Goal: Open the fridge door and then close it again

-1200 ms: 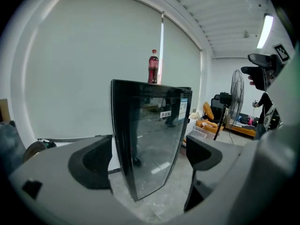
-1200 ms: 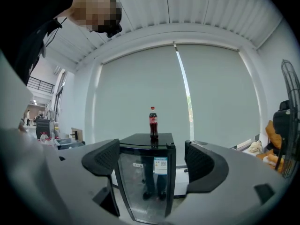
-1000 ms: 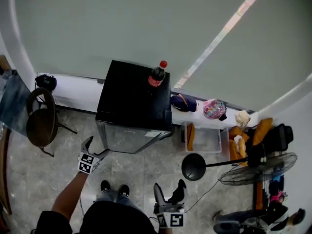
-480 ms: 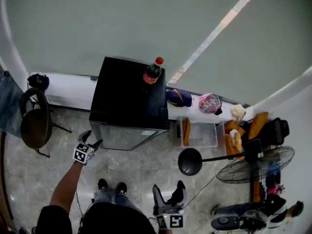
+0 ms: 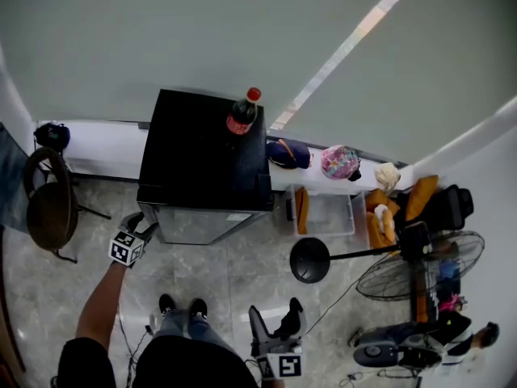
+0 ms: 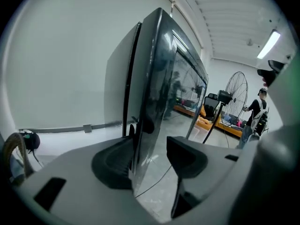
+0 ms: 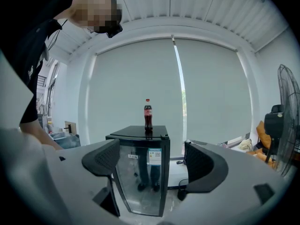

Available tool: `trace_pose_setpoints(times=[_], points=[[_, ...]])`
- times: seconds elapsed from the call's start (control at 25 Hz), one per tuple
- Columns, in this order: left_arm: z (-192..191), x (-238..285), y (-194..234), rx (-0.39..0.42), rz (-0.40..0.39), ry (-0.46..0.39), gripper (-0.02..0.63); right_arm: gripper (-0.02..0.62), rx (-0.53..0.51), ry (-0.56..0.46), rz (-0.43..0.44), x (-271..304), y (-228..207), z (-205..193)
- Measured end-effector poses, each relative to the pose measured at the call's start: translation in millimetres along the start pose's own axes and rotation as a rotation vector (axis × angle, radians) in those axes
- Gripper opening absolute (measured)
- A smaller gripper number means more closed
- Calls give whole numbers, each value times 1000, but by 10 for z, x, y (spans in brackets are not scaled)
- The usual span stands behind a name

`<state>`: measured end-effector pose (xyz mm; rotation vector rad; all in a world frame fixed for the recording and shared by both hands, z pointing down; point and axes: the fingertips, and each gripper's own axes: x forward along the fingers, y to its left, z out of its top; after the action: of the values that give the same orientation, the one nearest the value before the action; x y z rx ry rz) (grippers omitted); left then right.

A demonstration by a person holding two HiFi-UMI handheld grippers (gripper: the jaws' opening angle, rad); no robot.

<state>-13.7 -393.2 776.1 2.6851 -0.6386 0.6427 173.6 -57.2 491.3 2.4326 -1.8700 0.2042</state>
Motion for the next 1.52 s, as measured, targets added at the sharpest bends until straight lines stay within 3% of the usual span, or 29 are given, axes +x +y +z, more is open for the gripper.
trace_pose_setpoints(times=[0.24, 0.56, 1.16, 1.32, 1.52], points=[[3, -22, 98, 7, -5, 14, 122, 426, -13, 18, 3, 55, -1, -6], [2, -17, 94, 60, -43, 35, 109, 426, -5, 10, 22, 143, 18, 21], [-14, -68, 54, 96, 21, 80, 97, 426, -4, 20, 56, 189, 41, 14], [-154, -233, -152, 121, -30, 84, 84, 426, 0, 25, 67, 200, 33, -20], [-308, -403, -397, 109, -11, 73, 81, 426, -2, 9, 99, 209, 89, 8]])
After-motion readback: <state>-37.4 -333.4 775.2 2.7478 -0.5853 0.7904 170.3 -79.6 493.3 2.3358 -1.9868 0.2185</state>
